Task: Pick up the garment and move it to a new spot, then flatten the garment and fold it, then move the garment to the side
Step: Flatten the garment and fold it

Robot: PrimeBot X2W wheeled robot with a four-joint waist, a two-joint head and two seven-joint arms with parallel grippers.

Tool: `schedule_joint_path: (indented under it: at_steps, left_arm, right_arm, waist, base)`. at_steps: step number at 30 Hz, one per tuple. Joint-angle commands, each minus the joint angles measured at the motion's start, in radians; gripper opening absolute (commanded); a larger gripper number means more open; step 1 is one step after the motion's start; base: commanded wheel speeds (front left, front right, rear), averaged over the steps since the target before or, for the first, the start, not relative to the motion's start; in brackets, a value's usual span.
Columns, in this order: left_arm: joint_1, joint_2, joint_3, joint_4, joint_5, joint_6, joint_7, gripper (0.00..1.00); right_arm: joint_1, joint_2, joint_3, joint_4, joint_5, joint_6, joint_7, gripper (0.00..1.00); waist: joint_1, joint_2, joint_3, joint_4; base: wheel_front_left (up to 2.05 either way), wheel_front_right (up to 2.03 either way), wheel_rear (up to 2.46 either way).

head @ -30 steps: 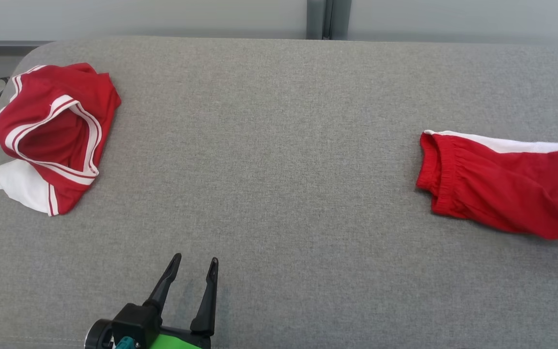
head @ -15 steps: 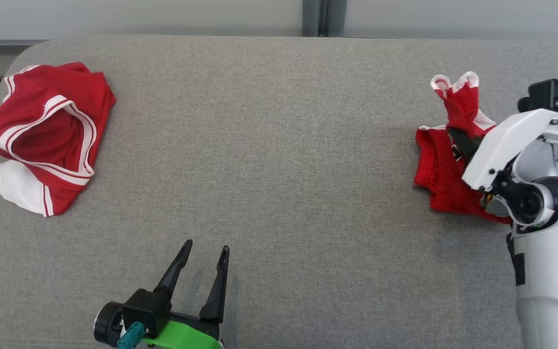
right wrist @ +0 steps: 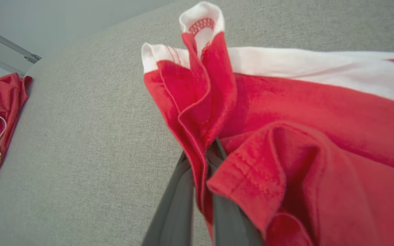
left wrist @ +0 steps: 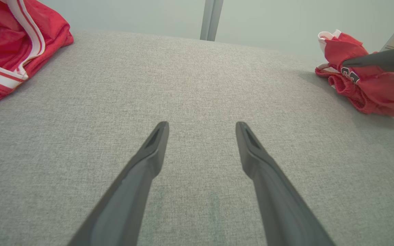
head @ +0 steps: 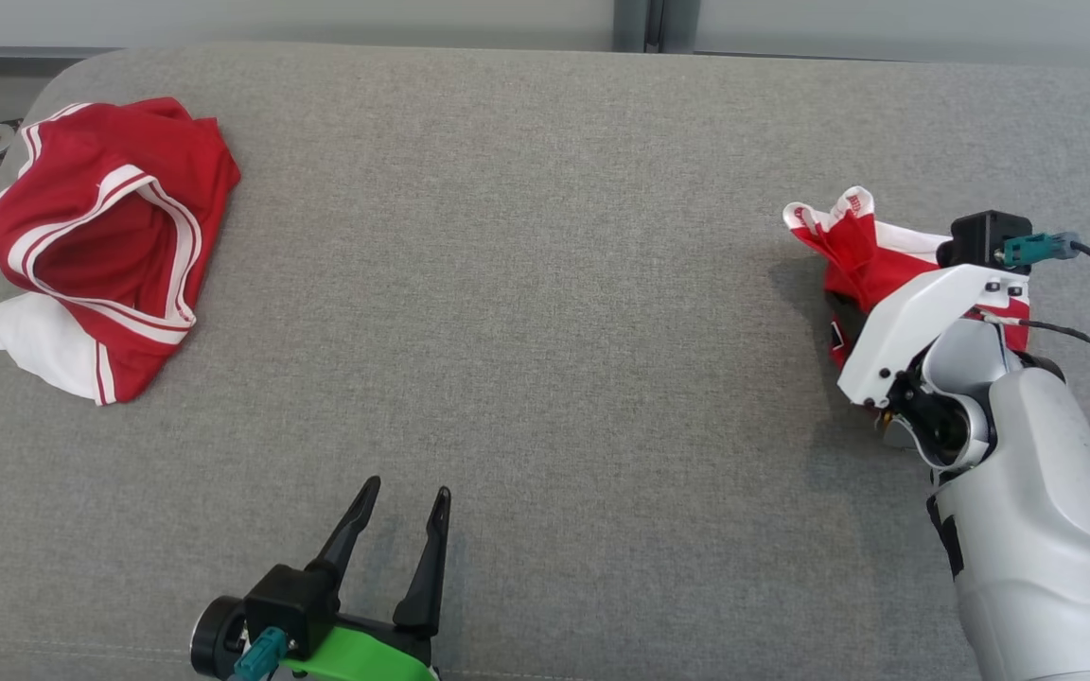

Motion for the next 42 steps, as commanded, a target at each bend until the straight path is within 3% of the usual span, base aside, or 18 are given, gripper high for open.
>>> schedule_joint_path:
  at_steps: [1,2,3,4,11,17,21,27,28,29,30,31,37,42]
  left_arm:
    - [-0.006,0.0,0.007,0.002,-0.001,-0.005,0.0,1.0]
    - [-0.005,-0.001,0.009,0.003,0.0,-0.005,0.0,1.0]
    - [-0.005,-0.001,0.01,0.005,0.001,-0.006,0.0,1.0]
    - [-0.007,-0.001,0.01,0.007,0.002,-0.006,0.0,1.0]
    - [0.008,-0.002,0.023,0.013,0.001,-0.006,0.0,1.0]
    - [0.045,0.003,0.059,0.002,0.003,-0.006,0.0,1.0]
    - [0.068,-0.001,0.075,-0.013,-0.004,-0.007,0.0,1.0]
    - [0.062,-0.003,0.063,-0.019,-0.011,-0.007,0.0,1.0]
    - [0.058,-0.003,0.061,-0.02,-0.012,-0.007,0.0,1.0]
    - [0.054,-0.004,0.06,-0.02,-0.014,-0.007,0.0,1.0]
    - [0.051,-0.004,0.058,-0.02,-0.013,-0.007,0.0,1.0]
    - [0.048,-0.004,0.058,-0.019,-0.013,-0.007,0.0,1.0]
    - [0.036,-0.004,0.059,-0.016,-0.005,-0.007,0.0,1.0]
    - [0.025,-0.004,0.053,-0.014,-0.005,-0.007,0.0,1.0]
  right_arm:
    - [-0.012,-0.003,0.015,0.024,0.006,0.0,-0.023,0.0]
    - [-0.018,-0.003,0.03,0.03,0.009,0.0,-0.04,0.1]
    - [-0.023,-0.003,0.049,0.035,0.014,0.0,-0.057,0.69]
    - [-0.021,-0.003,0.061,0.043,0.028,0.0,-0.066,1.0]
    - [0.013,-0.003,0.131,-0.027,0.083,0.0,-0.113,1.0]
    - [0.109,-0.029,0.132,-0.286,0.115,0.0,-0.098,1.0]
    - [0.185,-0.11,0.088,-0.462,0.026,0.0,-0.147,1.0]
    - [0.251,-0.18,0.066,-0.443,-0.077,0.0,-0.311,1.0]
    - [0.259,-0.19,0.07,-0.426,-0.094,0.0,-0.353,0.97]
    - [0.27,-0.194,0.074,-0.403,-0.105,0.0,-0.391,0.48]
    - [0.28,-0.198,0.073,-0.375,-0.118,0.0,-0.433,0.11]
    - [0.285,-0.206,0.083,-0.347,-0.138,0.0,-0.475,0.0]
    - [0.256,-0.172,0.105,-0.119,-0.253,0.0,-0.682,0.0]
    - [0.176,-0.109,0.087,0.057,-0.348,0.0,-0.755,0.0]
  waist:
    - [0.0,0.0,-0.002,-0.004]
    - [0.0,0.0,-0.003,-0.006]
    - [0.0,0.0,-0.003,-0.008]
    - [0.0,0.0,-0.005,-0.009]
    - [0.0,0.0,-0.036,-0.025]
    - [0.0,0.0,-0.073,-0.056]
    - [0.0,0.0,-0.082,-0.082]
    - [0.0,0.0,-0.072,-0.09]
    - [0.0,0.0,-0.07,-0.088]
    - [0.0,0.0,-0.067,-0.086]
    - [0.0,0.0,-0.065,-0.083]
    - [0.0,0.0,-0.062,-0.08]
    - [0.0,0.0,-0.045,-0.065]
    - [0.0,0.0,-0.032,-0.055]
  base:
    - [0.0,0.0,0.0]
    - [0.0,0.0,0.0]
    - [0.0,0.0,0.0]
    - [0.0,0.0,0.0]
    - [0.0,0.0,0.0]
    - [0.0,0.0,0.0]
    - [0.0,0.0,0.0]
    - [0.0,0.0,0.0]
    - [0.0,0.0,0.0]
    - [0.0,0.0,0.0]
    - [0.0,0.0,0.0]
    - [0.0,0.0,0.0]
    - [0.0,0.0,0.0]
    - [0.0,0.0,0.0]
